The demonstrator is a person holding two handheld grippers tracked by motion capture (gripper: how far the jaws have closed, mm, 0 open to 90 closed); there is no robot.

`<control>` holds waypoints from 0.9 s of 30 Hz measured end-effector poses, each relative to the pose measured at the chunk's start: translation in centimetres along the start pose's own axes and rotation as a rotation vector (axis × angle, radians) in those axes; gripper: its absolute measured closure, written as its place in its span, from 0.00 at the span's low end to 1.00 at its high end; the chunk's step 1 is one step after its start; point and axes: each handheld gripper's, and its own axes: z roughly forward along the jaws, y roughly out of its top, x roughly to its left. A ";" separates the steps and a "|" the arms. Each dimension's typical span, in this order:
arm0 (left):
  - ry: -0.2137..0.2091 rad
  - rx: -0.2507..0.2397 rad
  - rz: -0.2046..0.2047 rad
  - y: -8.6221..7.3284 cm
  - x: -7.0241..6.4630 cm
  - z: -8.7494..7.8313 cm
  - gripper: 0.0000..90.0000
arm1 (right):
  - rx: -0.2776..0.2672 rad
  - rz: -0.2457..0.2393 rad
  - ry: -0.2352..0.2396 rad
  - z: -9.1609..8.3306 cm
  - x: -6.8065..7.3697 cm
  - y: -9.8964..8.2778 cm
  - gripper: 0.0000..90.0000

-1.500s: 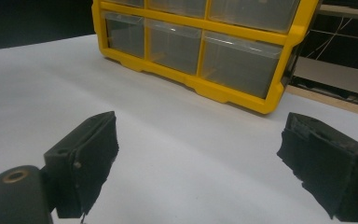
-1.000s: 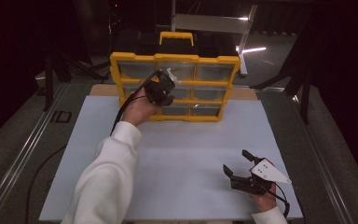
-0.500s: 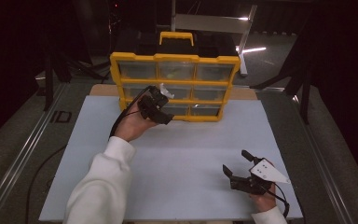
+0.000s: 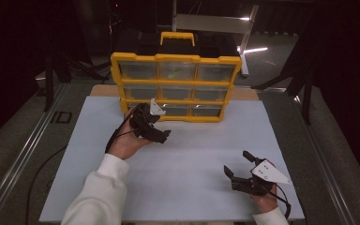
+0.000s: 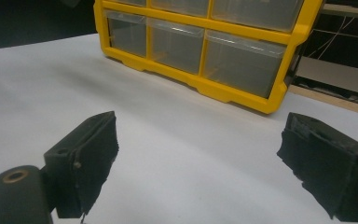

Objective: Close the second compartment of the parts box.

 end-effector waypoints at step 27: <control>-0.001 -0.128 -0.122 -10.0 -3.3 -1.0 0.03 | 0.004 -0.003 -0.002 0.2 0.2 -0.1 0.12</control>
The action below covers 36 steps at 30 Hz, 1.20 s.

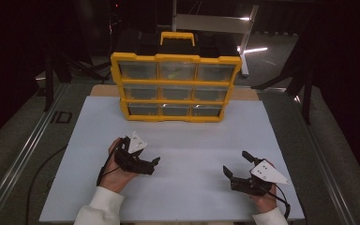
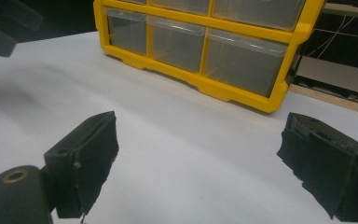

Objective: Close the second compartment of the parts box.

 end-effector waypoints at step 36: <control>0.012 -0.320 -0.081 -7.6 1.8 -5.4 0.00 | -0.009 -0.015 0.005 0.3 0.3 -0.4 0.12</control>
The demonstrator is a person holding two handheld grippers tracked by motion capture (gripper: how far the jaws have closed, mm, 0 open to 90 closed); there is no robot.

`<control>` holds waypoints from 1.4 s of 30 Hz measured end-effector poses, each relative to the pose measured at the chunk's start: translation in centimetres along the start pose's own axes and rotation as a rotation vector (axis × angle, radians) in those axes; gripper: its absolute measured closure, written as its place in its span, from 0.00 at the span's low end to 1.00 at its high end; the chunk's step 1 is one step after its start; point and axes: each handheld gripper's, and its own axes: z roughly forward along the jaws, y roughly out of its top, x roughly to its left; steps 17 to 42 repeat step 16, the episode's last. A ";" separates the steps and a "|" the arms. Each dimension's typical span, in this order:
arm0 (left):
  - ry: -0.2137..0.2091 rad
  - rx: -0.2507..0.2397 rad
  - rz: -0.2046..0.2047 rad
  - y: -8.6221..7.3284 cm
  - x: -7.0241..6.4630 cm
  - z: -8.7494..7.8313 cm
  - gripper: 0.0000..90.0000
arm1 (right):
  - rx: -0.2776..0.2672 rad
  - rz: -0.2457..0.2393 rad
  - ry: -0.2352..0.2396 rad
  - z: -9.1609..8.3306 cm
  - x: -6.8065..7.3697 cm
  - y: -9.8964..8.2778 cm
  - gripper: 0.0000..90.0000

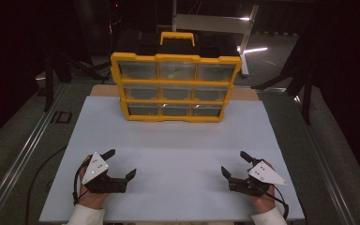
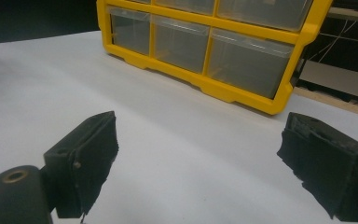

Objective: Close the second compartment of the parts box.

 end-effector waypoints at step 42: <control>0.016 0.004 -0.013 -0.2 0.4 0.0 0.00 | 0.002 -0.009 0.012 0.0 0.2 -0.1 0.12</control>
